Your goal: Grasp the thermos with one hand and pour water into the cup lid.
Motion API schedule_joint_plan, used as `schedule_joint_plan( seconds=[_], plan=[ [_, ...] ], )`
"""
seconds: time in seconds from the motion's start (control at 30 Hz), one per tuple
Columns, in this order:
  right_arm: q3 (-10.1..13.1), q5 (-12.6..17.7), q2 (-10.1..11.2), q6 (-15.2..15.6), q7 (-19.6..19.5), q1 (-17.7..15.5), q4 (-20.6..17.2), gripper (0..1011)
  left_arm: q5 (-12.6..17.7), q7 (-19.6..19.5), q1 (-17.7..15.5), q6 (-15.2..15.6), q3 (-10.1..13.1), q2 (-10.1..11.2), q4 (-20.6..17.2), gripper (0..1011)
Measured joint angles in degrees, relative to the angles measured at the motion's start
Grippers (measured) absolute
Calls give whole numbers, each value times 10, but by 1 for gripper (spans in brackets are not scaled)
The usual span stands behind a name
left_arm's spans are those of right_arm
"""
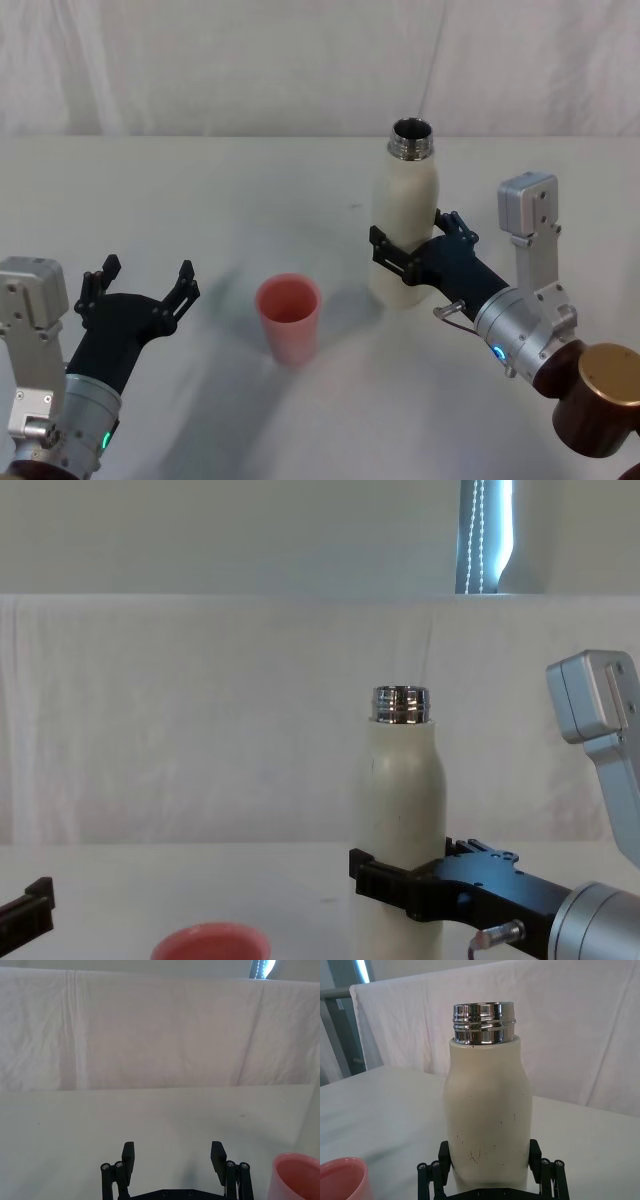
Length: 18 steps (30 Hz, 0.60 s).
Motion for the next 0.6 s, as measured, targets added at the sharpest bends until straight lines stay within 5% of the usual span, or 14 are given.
schedule_joint_plan(
  seconds=[0.6],
  plan=[
    [2, -5, -1, 6, -8, -5, -2, 1000, 0, 0, 0, 0, 0, 0, 0, 1001]
  ],
)
